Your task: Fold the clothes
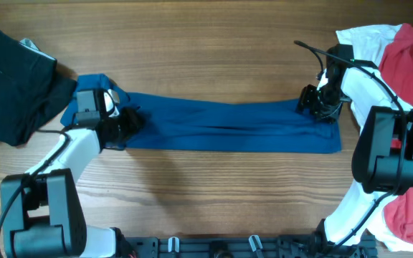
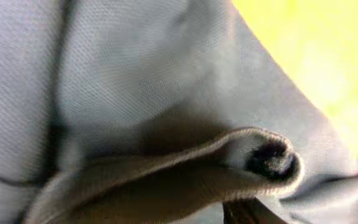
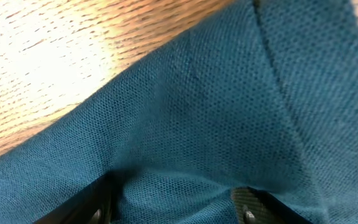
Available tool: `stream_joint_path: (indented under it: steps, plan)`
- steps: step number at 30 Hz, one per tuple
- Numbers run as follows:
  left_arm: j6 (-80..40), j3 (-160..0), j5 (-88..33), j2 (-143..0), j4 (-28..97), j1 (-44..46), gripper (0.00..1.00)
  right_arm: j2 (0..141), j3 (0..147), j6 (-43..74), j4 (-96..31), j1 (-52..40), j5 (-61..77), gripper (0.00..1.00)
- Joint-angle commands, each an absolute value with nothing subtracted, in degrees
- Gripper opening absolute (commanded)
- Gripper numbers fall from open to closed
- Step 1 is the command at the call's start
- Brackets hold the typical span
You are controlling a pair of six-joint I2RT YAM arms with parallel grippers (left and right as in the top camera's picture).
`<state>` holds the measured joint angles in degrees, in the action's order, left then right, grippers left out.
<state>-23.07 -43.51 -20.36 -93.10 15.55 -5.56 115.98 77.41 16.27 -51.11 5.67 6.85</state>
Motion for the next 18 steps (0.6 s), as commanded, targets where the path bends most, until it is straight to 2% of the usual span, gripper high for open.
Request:
stream_joint_path:
  steps: [1,4,7,9,11,13,18]
  plan:
    - [-16.64,-48.18,-13.96,-94.87,21.58,-7.2,0.46,117.71,78.91,16.67,-53.84,6.55,8.16,0.64]
    - [-16.67,-50.89,-15.66,-92.55,25.15,-7.2,0.49,112.36,81.08,16.03,-56.6,9.13,4.95,0.65]
    - [-16.73,-51.13,-23.86,-88.07,27.18,-7.2,0.52,105.25,81.36,10.11,-58.24,11.84,3.14,0.69]
    - [-17.12,-51.13,-26.41,-86.98,29.15,-7.11,0.54,103.55,81.3,7.68,-59.72,12.95,0.84,0.76]
    - [-17.08,-51.05,-26.52,-87.05,32.18,-6.26,0.54,103.68,80.58,3.64,-60.75,13.82,0.89,0.79]
    - [-17.08,-50.78,-26.35,-87.11,34.81,-5.3,0.55,103.72,77.54,-0.97,-59.99,13.96,1.5,0.84]
    - [-17.1,-50.78,-26.35,-87.11,37.58,-3.16,0.55,103.74,65.63,-6.26,-51.22,13.96,1.54,0.86]
